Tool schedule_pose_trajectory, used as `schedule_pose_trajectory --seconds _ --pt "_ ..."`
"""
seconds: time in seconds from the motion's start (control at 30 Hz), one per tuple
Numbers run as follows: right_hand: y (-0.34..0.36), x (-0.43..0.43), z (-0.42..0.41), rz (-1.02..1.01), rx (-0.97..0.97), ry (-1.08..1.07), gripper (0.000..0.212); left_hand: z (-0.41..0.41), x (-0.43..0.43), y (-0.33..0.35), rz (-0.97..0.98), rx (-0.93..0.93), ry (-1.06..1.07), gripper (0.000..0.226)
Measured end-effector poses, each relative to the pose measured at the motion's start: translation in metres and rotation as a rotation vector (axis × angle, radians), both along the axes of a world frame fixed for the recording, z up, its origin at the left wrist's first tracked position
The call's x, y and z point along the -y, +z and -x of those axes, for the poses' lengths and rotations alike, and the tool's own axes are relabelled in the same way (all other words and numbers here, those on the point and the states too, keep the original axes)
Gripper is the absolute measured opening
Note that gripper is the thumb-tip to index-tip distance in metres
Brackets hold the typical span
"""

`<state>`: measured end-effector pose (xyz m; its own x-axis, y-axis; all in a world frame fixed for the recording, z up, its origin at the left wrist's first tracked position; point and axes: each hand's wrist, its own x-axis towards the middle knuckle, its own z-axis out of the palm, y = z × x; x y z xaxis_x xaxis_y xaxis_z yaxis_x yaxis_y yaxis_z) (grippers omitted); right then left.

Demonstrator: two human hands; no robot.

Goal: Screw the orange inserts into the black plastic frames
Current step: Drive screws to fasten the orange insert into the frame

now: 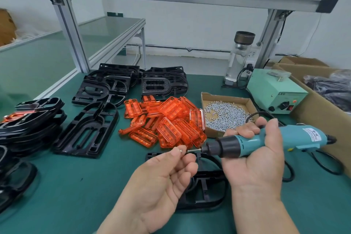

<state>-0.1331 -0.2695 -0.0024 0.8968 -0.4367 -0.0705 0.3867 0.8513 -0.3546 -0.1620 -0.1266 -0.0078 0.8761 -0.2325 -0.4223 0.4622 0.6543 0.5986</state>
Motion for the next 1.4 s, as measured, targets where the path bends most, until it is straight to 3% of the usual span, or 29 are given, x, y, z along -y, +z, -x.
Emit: schedule_pose_trajectory --seconds 0.37,0.53,0.67,0.77,1.0,1.2,1.4 --pt "-0.004 -0.001 0.001 0.002 -0.041 -0.044 0.023 0.002 -0.003 -0.001 -0.025 0.059 -0.1 0.019" --pt "-0.002 -0.004 0.002 0.022 -0.037 -0.038 0.017 0.002 -0.003 -0.004 -0.142 0.137 -0.074 0.025" --pt "0.0 -0.006 0.005 0.049 -0.05 -0.059 0.02 0.002 -0.002 -0.006 -0.241 0.209 -0.034 0.014" --pt "0.002 -0.008 0.007 0.035 -0.032 -0.071 0.021 0.002 0.0 -0.008 -0.37 0.272 0.004 0.03" --pt "-0.001 -0.01 0.009 0.067 -0.011 -0.11 0.018 0.007 0.001 -0.011 -0.55 0.341 0.043 0.03" --pt "-0.007 -0.011 0.011 0.087 0.002 -0.113 0.015 0.009 0.0 -0.012 -0.628 0.343 0.032 0.03" --pt "-0.007 -0.014 0.013 0.066 0.007 -0.11 0.025 0.009 0.002 -0.014 -0.629 0.323 0.036 0.031"
